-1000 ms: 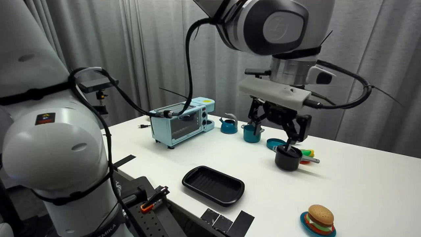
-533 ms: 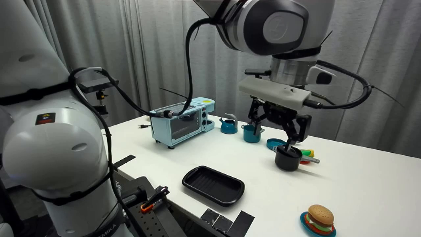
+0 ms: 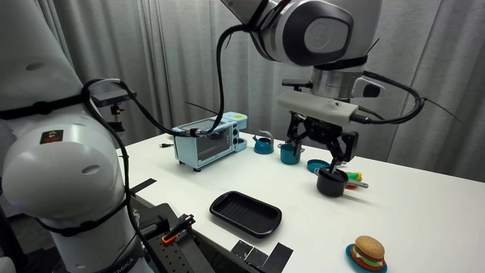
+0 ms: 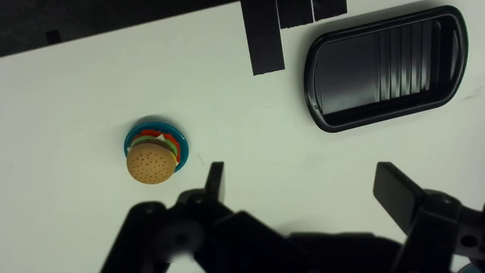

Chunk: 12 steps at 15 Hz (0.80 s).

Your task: Take the lid off the black pot and put it on the counter

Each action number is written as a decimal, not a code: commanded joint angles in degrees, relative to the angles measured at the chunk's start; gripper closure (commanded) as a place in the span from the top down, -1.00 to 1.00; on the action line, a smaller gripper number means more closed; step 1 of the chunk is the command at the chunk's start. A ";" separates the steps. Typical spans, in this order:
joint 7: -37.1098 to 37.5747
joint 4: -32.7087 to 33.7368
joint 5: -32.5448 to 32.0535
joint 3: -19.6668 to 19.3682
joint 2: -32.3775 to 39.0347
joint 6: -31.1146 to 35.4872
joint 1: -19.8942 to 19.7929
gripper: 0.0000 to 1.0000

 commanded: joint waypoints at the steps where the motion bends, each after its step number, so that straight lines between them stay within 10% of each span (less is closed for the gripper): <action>1: -0.35 5.57 1.69 2.28 6.34 0.79 -0.98 1.00; 12: 7.48 22.94 4.90 10.17 25.64 5.67 -2.05 1.00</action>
